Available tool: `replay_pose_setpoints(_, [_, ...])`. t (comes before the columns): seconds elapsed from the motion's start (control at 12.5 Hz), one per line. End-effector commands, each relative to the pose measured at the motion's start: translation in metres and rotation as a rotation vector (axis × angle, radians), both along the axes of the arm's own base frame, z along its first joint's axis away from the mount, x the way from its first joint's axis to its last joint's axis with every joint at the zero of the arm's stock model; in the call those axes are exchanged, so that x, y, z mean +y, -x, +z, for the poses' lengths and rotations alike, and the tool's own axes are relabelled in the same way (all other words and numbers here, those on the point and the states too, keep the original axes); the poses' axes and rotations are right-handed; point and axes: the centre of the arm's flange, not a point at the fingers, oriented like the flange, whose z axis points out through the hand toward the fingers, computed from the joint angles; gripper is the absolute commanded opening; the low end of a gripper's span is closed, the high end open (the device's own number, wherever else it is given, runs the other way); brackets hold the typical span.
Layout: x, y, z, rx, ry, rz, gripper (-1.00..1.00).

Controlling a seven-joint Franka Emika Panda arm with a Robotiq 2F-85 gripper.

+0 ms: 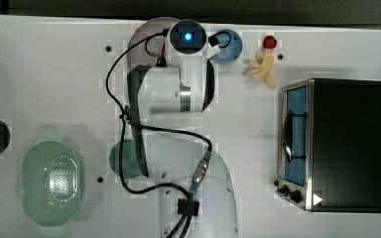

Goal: Pick ketchup from plate and place it on table.

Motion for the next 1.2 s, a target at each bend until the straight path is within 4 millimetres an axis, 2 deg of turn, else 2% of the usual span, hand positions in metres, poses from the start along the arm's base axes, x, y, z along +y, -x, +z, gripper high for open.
replay_pose_setpoints(0.08, [0.026,-0.010,0.002,-0.093,-0.001,0.164,1.00])
replay_pose_setpoints(0.24, [0.026,-0.012,-0.018,-0.111,0.024,0.192,1.00])
replay_pose_setpoints(0.4, [0.026,-0.018,-0.031,-0.152,0.036,0.208,1.00])
replay_pose_setpoints(0.72, [0.026,-0.016,-0.054,-0.141,0.032,0.207,1.00])
replay_pose_setpoints(0.8, [0.026,-0.016,-0.055,-0.147,0.032,0.206,0.92])
replay_pose_setpoints(1.04, [0.025,-0.020,-0.051,-0.164,0.032,0.205,0.21])
replay_pose_setpoints(1.2, [0.025,-0.026,-0.039,-0.186,0.032,0.190,0.20])
